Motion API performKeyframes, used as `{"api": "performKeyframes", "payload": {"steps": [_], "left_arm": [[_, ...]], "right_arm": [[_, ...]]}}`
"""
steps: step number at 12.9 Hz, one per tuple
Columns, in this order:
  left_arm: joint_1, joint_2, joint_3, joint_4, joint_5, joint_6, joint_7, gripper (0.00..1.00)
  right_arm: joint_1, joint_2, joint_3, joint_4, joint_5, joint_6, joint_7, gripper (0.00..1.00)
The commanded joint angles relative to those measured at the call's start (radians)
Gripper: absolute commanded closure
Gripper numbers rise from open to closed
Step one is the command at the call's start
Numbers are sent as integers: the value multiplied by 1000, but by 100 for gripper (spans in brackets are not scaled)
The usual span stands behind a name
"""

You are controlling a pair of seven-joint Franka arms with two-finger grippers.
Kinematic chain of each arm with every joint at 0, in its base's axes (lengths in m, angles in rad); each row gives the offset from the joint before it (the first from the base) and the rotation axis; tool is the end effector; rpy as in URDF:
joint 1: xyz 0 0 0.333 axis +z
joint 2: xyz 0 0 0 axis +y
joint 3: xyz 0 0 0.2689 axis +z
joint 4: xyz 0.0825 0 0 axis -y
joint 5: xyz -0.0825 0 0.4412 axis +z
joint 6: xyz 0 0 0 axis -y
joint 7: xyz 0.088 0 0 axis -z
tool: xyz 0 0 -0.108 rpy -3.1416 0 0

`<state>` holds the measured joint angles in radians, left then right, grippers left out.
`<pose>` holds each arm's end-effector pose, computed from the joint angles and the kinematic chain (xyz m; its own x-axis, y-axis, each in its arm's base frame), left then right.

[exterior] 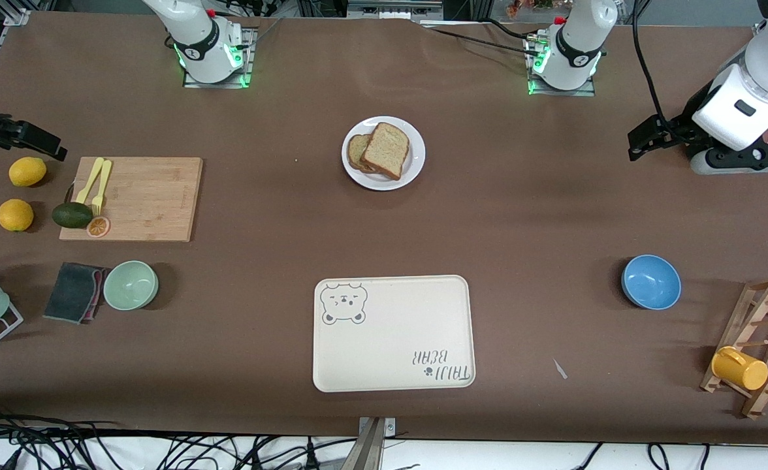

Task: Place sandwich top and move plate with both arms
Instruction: 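Open the right gripper and withdraw it toward the cutting board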

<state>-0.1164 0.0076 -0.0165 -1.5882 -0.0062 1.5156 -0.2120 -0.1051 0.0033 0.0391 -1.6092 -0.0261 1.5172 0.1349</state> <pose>0.6013 -0.0811 0.5580 0.9937 0.0791 -0.0796 0.0785 -0.9969 -0.0107 0.6035 -0.0429 0.5498 0.9755 -0.2006 -0.0908 -0.1978 -0.9795 0.0385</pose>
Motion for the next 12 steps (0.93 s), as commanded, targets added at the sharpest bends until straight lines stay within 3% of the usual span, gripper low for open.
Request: {"api": "performKeyframes", "payload": {"steps": [1,4,6,10,12], "left_arm": [[4,11,-2,22,12,-5,-64,0],[14,12,-2,22,17,-6,-86,0],[1,26,-5,22,18,-6,-134,0],[9,165,-14,75,2,18,-145,0],[43,190,-23,71,-90,118,-145,0]], "right_arm": [[-5,3,16,61,-17,-84,-15,0],[2,-2,47,69,-14,-139,6,0],[4,-2,48,66,1,-71,6,0],[10,-11,76,28,12,32,17,0],[8,-11,76,21,23,46,11,0]]}}
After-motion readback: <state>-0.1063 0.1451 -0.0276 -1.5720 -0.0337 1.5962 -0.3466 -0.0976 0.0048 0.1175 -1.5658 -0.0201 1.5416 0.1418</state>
